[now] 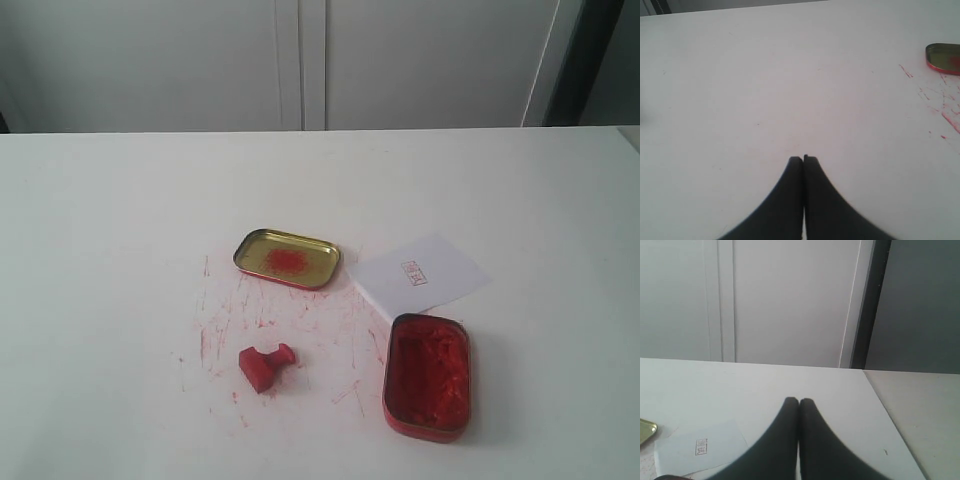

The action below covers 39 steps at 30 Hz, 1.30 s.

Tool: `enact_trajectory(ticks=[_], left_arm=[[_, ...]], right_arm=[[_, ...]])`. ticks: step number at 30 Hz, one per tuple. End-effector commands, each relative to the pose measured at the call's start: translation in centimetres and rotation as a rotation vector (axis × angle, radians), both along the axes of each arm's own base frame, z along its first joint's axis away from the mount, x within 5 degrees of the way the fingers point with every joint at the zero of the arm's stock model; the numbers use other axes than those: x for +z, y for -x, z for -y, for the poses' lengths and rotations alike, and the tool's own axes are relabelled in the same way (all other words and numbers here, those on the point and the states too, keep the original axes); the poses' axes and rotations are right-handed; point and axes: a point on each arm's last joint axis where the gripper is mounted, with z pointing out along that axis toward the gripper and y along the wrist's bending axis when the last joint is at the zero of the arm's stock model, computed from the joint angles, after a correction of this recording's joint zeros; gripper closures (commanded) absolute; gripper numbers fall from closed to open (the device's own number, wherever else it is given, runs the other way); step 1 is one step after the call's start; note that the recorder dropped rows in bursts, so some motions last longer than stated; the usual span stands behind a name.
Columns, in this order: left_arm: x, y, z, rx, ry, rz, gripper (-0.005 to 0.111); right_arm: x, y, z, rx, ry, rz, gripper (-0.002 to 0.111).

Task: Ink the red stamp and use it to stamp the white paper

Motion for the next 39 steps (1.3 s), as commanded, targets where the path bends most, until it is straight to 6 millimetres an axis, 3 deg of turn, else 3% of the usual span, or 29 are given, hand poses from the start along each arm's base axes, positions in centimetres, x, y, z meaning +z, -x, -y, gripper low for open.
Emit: enact_trajectory(ticks=[1,30,39], left_arm=[[-0.09,0.00,-0.01,0.003,0.002,0.003,0.107],[-0.09,0.00,-0.01,0.003,0.002,0.003,0.107],[-0.09,0.00,-0.01,0.003,0.002,0.003,0.107]], right_arm=[[0.00,0.03,0.05,-0.007,0.004,0.011,0.108],[0.00,0.03,0.05,-0.007,0.004,0.011,0.108],[0.00,0.04,-0.10,0.065,0.004,0.011,0.108]])
